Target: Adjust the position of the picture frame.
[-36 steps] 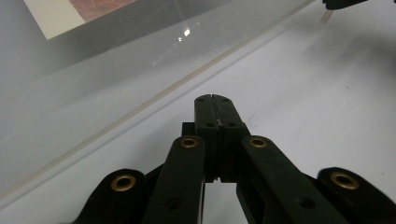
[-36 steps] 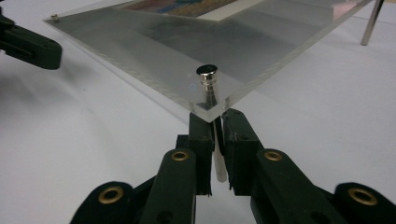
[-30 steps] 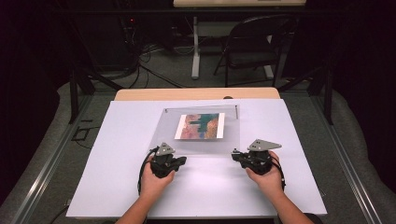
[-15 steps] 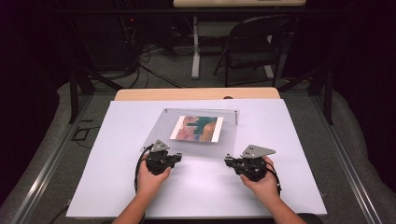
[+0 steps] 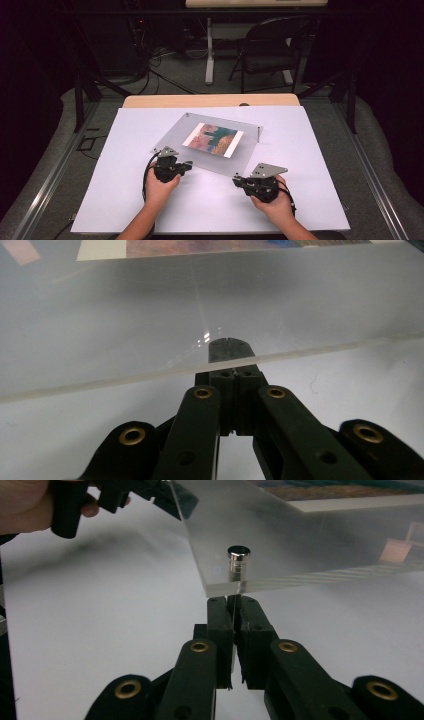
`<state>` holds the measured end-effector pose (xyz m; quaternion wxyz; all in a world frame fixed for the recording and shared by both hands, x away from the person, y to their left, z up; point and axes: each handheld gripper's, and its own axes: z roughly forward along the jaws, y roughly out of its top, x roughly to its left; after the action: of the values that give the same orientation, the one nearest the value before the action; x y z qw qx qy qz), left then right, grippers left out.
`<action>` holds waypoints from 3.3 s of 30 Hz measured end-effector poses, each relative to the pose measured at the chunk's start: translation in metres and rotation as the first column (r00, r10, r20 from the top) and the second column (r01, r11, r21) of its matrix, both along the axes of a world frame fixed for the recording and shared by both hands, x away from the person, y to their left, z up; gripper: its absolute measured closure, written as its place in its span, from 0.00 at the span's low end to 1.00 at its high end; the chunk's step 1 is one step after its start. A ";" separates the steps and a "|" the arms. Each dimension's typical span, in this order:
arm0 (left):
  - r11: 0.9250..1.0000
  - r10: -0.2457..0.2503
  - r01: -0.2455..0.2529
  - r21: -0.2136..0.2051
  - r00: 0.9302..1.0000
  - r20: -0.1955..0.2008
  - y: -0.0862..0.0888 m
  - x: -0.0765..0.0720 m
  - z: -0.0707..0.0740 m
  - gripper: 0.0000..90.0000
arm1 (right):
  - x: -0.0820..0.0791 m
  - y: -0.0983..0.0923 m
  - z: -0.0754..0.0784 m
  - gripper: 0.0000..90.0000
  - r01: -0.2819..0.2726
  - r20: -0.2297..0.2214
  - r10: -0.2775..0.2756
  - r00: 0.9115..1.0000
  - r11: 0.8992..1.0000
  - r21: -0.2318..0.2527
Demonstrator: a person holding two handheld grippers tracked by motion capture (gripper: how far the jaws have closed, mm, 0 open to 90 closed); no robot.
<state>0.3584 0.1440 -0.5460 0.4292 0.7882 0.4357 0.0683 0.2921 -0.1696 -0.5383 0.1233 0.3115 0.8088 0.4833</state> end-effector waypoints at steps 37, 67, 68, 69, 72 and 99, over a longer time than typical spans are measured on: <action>0.998 0.068 -0.068 -0.007 0.997 0.044 0.025 -0.022 -0.002 0.75 | -0.004 0.055 -0.024 0.92 -0.126 -0.109 0.127 0.986 0.992 0.016; 0.987 -0.155 0.152 0.047 0.985 0.074 -0.021 -0.081 -0.003 0.58 | -0.009 -0.057 0.010 0.65 0.216 0.042 -0.216 0.976 0.976 -0.004; 0.986 -0.160 0.157 0.051 0.984 0.079 -0.022 -0.082 -0.003 0.59 | -0.008 -0.059 0.009 0.66 0.223 0.037 -0.223 0.974 0.975 -0.005; 0.985 -0.169 0.166 0.044 0.983 0.070 -0.024 -0.082 -0.003 0.59 | -0.007 -0.060 0.008 0.66 0.229 0.033 -0.229 0.973 0.973 -0.009; 0.981 -0.191 0.189 0.030 0.979 0.066 -0.030 -0.084 -0.003 0.63 | -0.003 -0.065 0.006 0.69 0.248 0.025 -0.248 0.969 0.968 -0.023; 0.969 -0.246 0.245 0.024 0.968 0.052 -0.052 -0.082 -0.011 0.69 | 0.082 -0.078 -0.024 0.78 0.360 -0.019 -0.361 0.932 0.931 -0.063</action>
<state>0.2768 0.0922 -0.5566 0.4393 0.8376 0.3223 0.0397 0.3744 -0.2474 -0.5626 0.2066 0.4582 0.7536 0.4237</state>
